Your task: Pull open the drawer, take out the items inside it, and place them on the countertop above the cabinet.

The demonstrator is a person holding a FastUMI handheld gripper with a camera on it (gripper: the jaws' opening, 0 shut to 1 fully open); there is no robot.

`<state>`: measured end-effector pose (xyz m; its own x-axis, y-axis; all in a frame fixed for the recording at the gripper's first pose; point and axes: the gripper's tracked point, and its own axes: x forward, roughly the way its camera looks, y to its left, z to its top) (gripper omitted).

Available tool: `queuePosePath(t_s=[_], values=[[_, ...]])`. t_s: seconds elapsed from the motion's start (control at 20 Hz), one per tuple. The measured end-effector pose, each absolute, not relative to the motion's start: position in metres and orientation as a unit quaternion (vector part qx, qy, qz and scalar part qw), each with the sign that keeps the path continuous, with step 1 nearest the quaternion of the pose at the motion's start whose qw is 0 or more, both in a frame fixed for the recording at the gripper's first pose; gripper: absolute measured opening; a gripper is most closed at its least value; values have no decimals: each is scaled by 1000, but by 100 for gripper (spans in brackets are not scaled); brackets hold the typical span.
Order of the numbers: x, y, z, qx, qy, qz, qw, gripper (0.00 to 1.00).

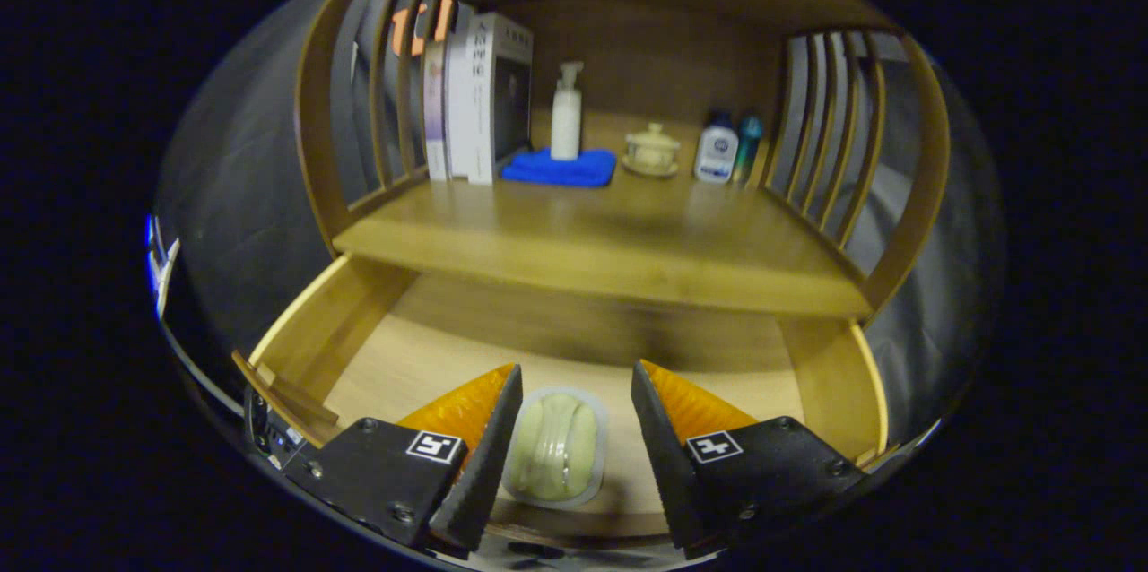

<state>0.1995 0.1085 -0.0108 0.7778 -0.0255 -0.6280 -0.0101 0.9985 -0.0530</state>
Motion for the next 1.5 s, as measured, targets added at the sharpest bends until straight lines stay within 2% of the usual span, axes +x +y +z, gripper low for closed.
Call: queuePosePath(t_s=[0.1, 0.25, 0.45, 0.75, 1.2, 1.5], values=[[197, 110, -36, -22, 389, 0, 921, 75], [192, 111, -62, -6, 440, 0, 898, 63], [195, 111, -71, 2, 455, 2, 891, 22], [199, 109, -51, -9, 422, 19, 906, 17], [200, 111, 38, -36, 358, 37, 932, 17], [229, 104, 84, -37, 333, 25, 942, 17]])
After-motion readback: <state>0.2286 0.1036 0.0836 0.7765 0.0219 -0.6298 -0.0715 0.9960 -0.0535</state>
